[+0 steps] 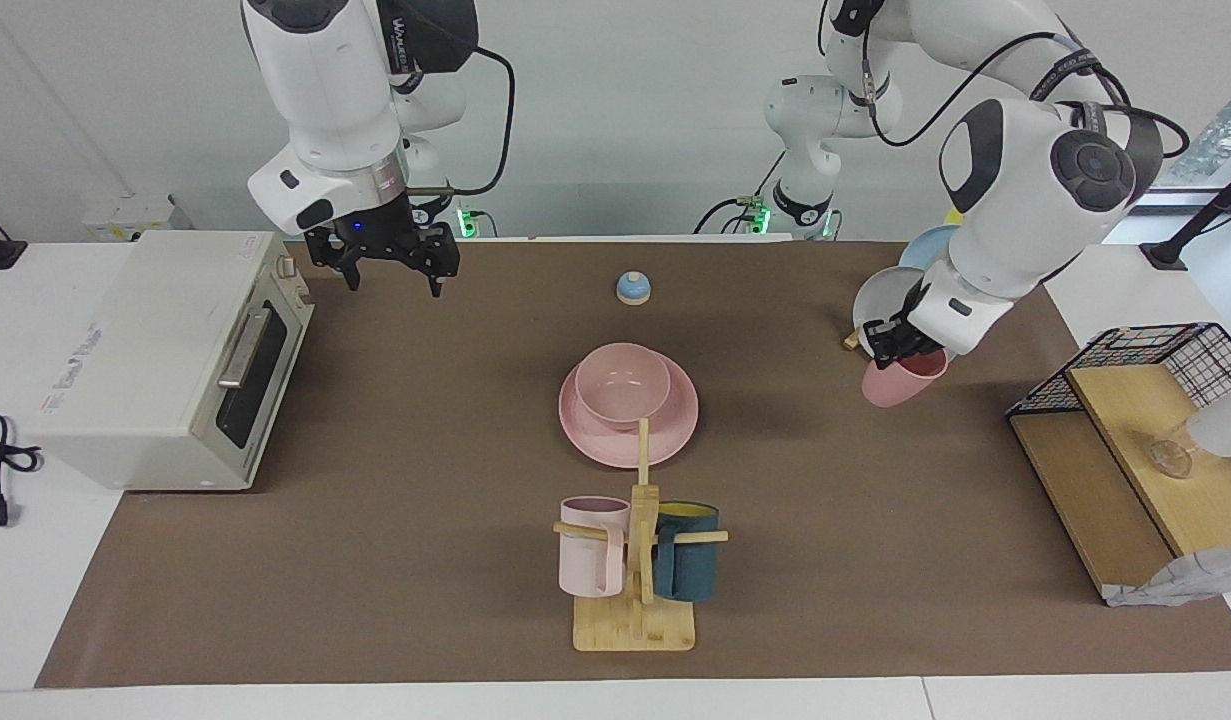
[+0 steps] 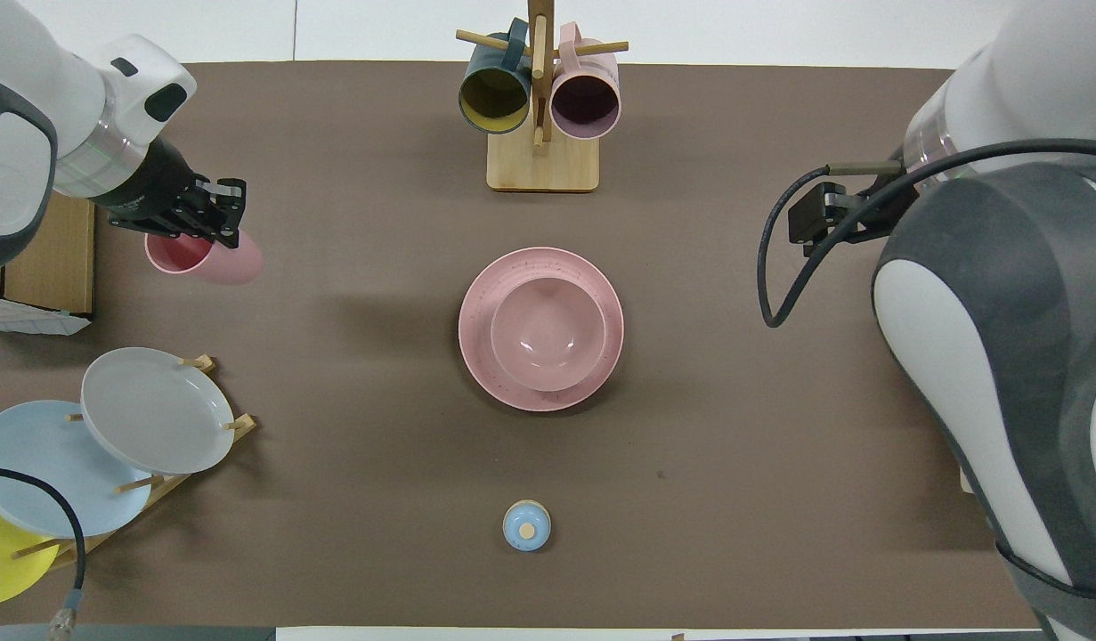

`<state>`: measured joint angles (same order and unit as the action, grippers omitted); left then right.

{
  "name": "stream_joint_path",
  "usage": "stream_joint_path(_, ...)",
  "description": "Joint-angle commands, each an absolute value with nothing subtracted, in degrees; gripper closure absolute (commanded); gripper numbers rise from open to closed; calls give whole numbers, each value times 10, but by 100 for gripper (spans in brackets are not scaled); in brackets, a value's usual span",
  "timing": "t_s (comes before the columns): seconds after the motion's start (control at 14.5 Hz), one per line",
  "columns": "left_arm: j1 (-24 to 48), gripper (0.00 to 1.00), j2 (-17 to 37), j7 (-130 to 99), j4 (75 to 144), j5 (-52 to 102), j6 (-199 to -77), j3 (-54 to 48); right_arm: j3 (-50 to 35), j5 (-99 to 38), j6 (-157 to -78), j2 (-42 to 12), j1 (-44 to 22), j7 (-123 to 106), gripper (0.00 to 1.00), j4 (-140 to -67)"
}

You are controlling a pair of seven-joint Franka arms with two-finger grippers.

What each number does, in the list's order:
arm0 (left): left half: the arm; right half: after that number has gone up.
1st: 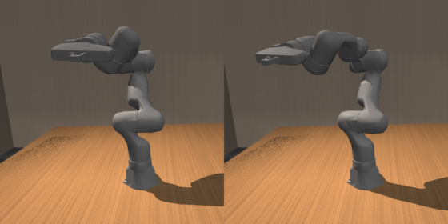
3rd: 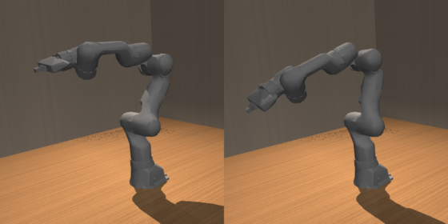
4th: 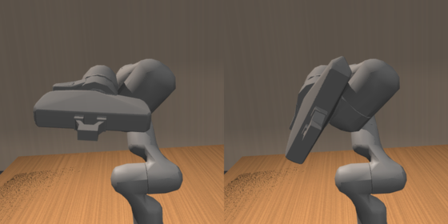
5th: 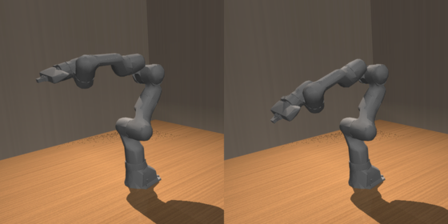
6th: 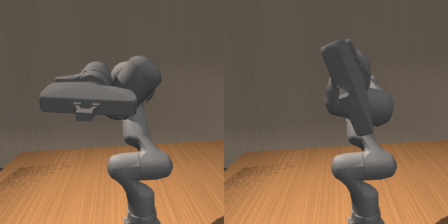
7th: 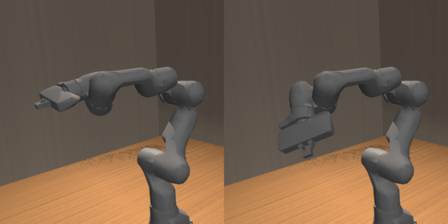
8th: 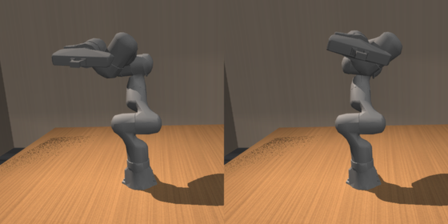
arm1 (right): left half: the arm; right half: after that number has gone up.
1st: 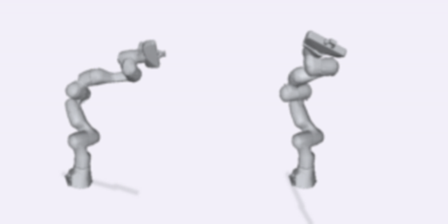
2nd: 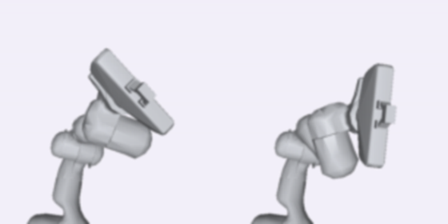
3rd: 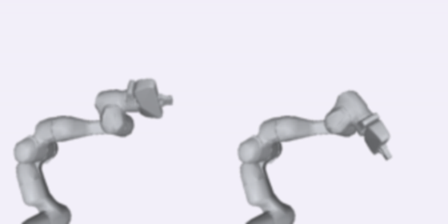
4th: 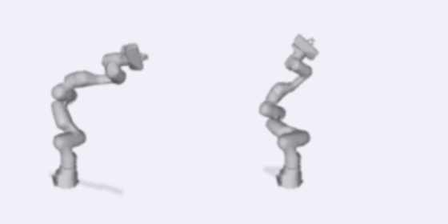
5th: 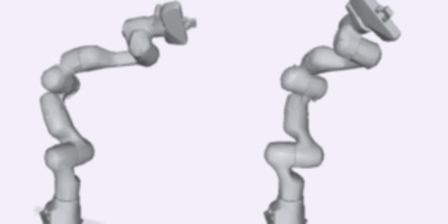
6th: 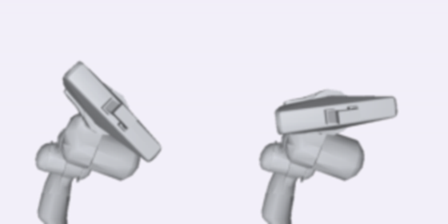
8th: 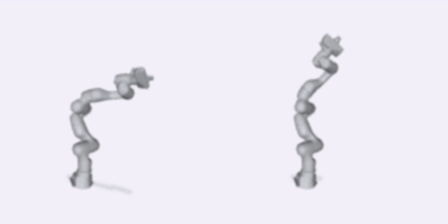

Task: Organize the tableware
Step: 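Withdraw the right gripper while the left gripper grasps the pink cup, then carry the pink cup with the left gripper over the bowl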

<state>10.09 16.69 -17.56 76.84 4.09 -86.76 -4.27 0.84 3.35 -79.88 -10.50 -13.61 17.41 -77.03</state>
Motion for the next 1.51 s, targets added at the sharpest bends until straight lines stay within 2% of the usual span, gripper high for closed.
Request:
stream_joint_path(0.0, 170, 100, 171, -262, 751, 45, -857, -37, 4, 11, -846, -51, -85, 121, 0, -859)
stream_joint_path(0.28, 234, 100, 174, -360, 752, 80, -881, -38, 11, 11, -858, 3, -52, 43, 0, -927)
stream_joint_path(0.41, 271, 100, 179, -407, 752, 81, -898, -36, 11, 11, -885, 3, -52, 43, 0, -930)
stream_joint_path(0.69, 319, 100, 216, -476, 744, 83, -939, -37, 55, 4, -884, -4, -55, 17, 0, -922)
stream_joint_path(0.96, 363, 100, 243, -523, 750, 85, -981, -37, 54, 11, -881, -5, -55, 4, 0, -919)
stream_joint_path(1.44, 393, 100, 245, -569, 801, 88, -1041, -37, 57, 5, -874, -3, -47, 8, 0, -920)
